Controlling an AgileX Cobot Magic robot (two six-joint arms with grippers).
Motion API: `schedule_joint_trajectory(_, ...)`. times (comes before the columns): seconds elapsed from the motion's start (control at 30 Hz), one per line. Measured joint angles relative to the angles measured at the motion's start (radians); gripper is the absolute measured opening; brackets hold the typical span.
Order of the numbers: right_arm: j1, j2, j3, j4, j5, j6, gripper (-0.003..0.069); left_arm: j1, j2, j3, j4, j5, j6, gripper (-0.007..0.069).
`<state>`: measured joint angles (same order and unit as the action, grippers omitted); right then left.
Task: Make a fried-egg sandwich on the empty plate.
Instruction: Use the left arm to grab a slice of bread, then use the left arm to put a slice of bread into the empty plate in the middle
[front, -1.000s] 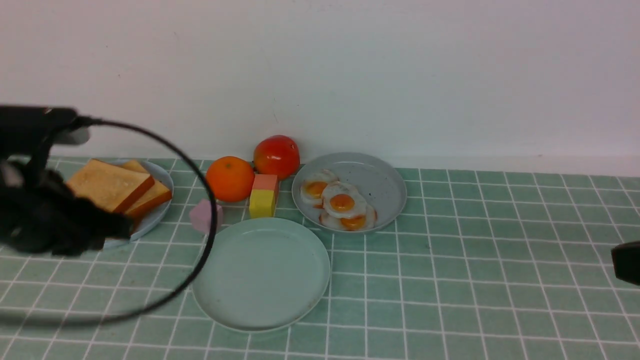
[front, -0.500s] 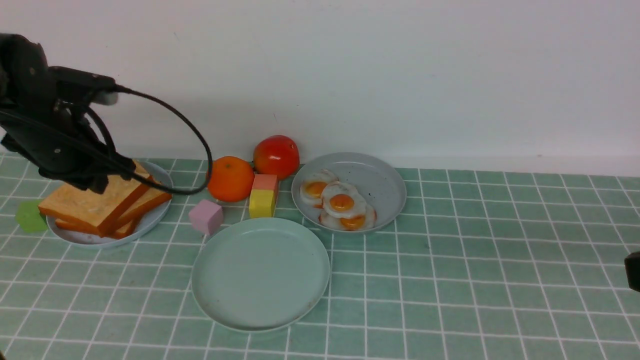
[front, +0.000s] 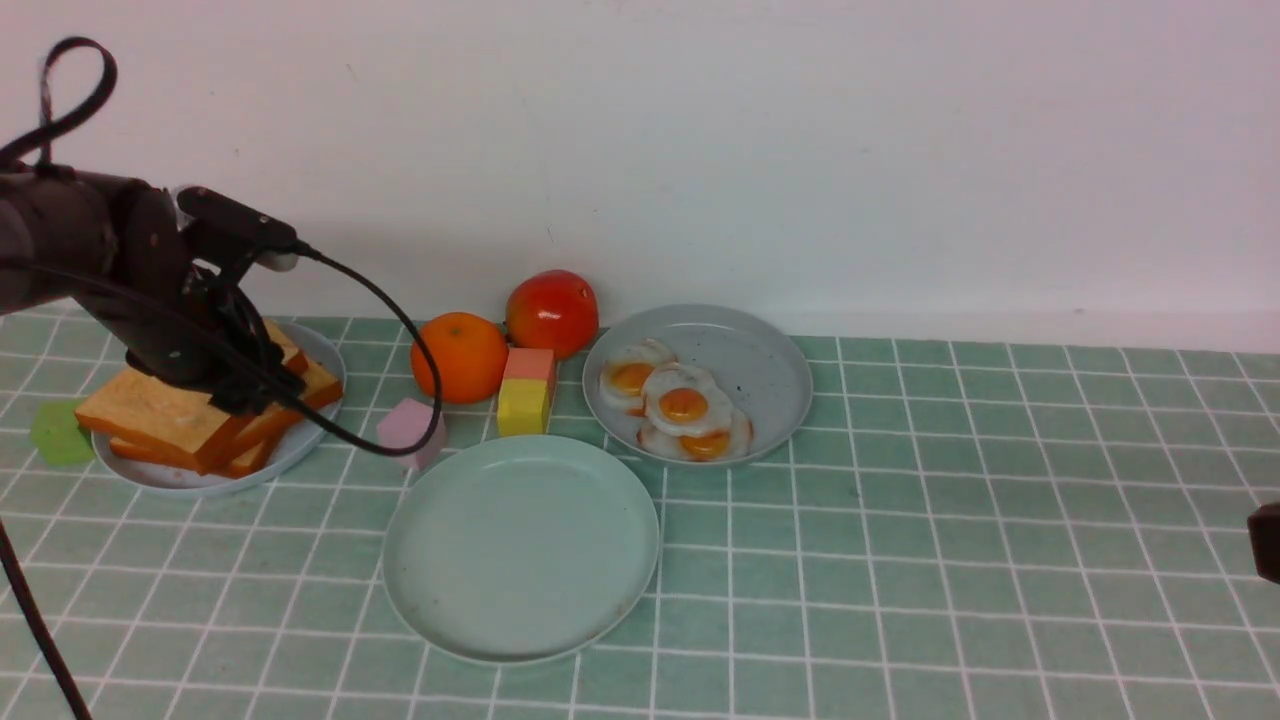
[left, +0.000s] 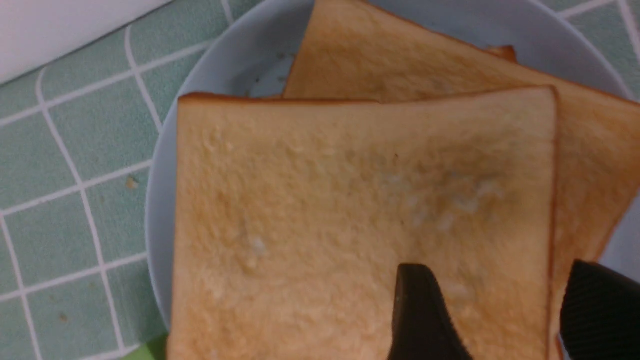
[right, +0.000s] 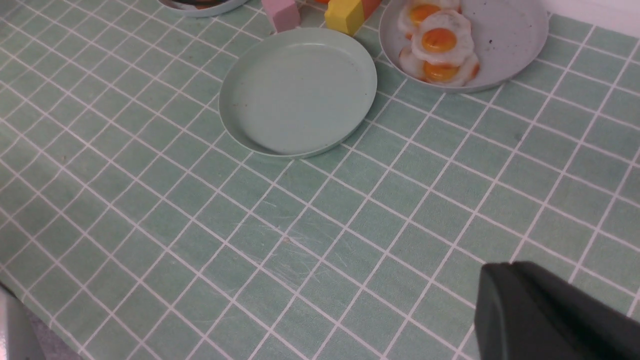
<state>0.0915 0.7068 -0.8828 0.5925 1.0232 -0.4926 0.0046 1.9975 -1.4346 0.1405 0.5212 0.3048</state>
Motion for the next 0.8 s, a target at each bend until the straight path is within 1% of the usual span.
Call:
schedule_joint_trajectory(0.2,0.000,0.000,0.000,0.022,0.000,0.000,0.0020,-0.001,0.025,-0.004,-0.011,-0.003,0.000,0.0384)
schedule_joint_trajectory(0.27,0.000,0.000,0.000,0.029,0.000,0.000,0.0022,-0.002,0.028,-0.007,0.000,-0.002,0.000,0.0345)
schedule_joint_trajectory(0.3,0.000,0.000,0.000,0.032,0.000,0.000,0.0022,-0.002,0.028,-0.007,0.005,0.000,0.000,0.0315)
schedule_joint_trajectory(0.33,0.000,0.000,0.000,0.034,0.000,0.000,0.0022,-0.002,0.028,-0.009,0.006,0.005,0.000,0.0254)
schedule_joint_trajectory(0.37,0.000,0.000,0.000,0.035,0.000,0.000,0.0022,-0.002,0.028,-0.009,0.006,0.006,0.000,0.0254)
schedule_joint_trajectory(0.4,0.000,0.000,0.000,0.042,0.000,0.000,0.0023,-0.006,0.026,-0.009,0.006,0.016,0.000,0.0160)
schedule_joint_trajectory(0.43,0.000,0.000,0.000,0.046,0.001,-0.001,0.0024,-0.010,0.018,-0.009,0.006,0.022,0.001,0.0113)
schedule_joint_trajectory(0.47,0.000,0.000,0.000,0.048,0.004,-0.001,0.0025,-0.015,0.008,-0.009,0.007,0.035,0.003,0.0082)
schedule_joint_trajectory(0.53,0.000,0.000,0.000,0.048,0.007,-0.001,0.0028,-0.027,-0.017,-0.007,0.007,0.066,-0.003,0.0059)
schedule_joint_trajectory(0.63,0.000,0.000,0.000,0.048,0.012,-0.001,0.0032,-0.075,-0.100,-0.003,-0.012,0.131,-0.062,0.0060)
schedule_joint_trajectory(0.73,0.000,0.000,0.000,0.048,0.013,-0.001,0.0032,-0.164,-0.201,0.006,-0.041,0.195,-0.161,0.0060)
schedule_joint_trajectory(0.8,0.000,0.000,0.000,0.048,0.013,-0.001,0.0032,-0.268,-0.269,0.038,-0.054,0.227,-0.198,0.0060)
